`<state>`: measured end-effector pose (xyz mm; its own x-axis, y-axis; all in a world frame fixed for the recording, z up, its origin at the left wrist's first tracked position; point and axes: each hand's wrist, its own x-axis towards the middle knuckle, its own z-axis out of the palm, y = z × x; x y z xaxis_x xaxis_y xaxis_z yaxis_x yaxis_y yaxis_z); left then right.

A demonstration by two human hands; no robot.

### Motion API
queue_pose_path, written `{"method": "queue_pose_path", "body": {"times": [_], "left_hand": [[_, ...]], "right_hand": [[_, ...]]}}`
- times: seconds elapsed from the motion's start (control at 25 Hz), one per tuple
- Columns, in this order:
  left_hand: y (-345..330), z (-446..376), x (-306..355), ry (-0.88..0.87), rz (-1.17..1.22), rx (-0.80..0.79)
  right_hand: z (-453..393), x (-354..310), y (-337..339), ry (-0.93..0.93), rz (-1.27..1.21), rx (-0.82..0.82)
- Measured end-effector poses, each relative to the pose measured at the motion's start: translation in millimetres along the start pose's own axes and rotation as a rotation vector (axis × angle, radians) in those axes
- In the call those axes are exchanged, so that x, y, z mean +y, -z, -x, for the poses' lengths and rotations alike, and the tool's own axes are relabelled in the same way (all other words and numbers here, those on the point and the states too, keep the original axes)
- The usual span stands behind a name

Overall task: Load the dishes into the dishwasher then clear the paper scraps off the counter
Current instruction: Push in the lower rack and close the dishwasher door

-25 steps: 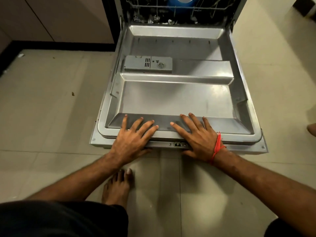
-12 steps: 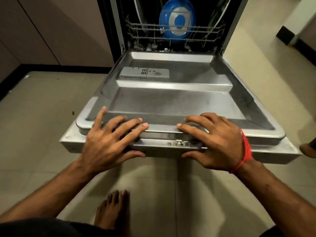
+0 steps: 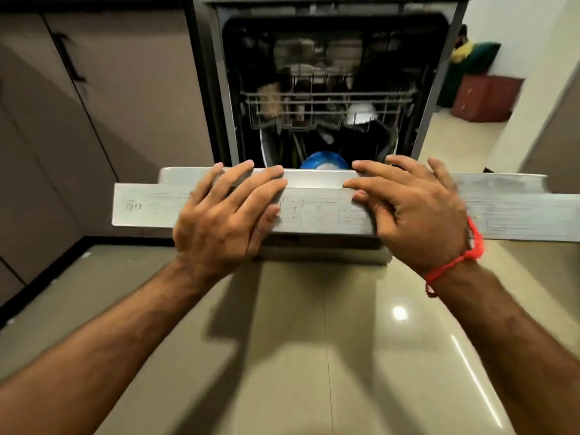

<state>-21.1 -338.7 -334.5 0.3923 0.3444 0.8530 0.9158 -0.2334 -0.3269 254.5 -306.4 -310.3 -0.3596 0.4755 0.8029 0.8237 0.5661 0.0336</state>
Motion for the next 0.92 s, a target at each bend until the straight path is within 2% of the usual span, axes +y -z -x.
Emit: {"method": "queue_pose_path", "body": {"times": [0.16,0.36,0.52,0.6,0.72,0.92], "left_hand": [[-20,-54,-32,-0.047,-0.036,-0.035],[-48,-122,-68,-0.052,-0.062,-0.037],[-72,-168,-94,-0.014,-0.019,-0.085],[-91,-191,-111,0.028,-0.015,-0.135],[-116,-224,-133,0.046,-0.021,-0.169],[-150,-267,-163,0.072,0.024,-0.205]], "right_hand": [[-63,2,-14,-0.02,0.108,0.155],[-129,36,-21,0.225,0.193,0.192],[-181,63,-35,0.272,0.281,0.056],[-207,75,-44,0.229,0.329,-0.038],[-250,95,-54,0.133,0.27,-0.163],[-308,120,-75,0.052,0.241,-0.276]]}}
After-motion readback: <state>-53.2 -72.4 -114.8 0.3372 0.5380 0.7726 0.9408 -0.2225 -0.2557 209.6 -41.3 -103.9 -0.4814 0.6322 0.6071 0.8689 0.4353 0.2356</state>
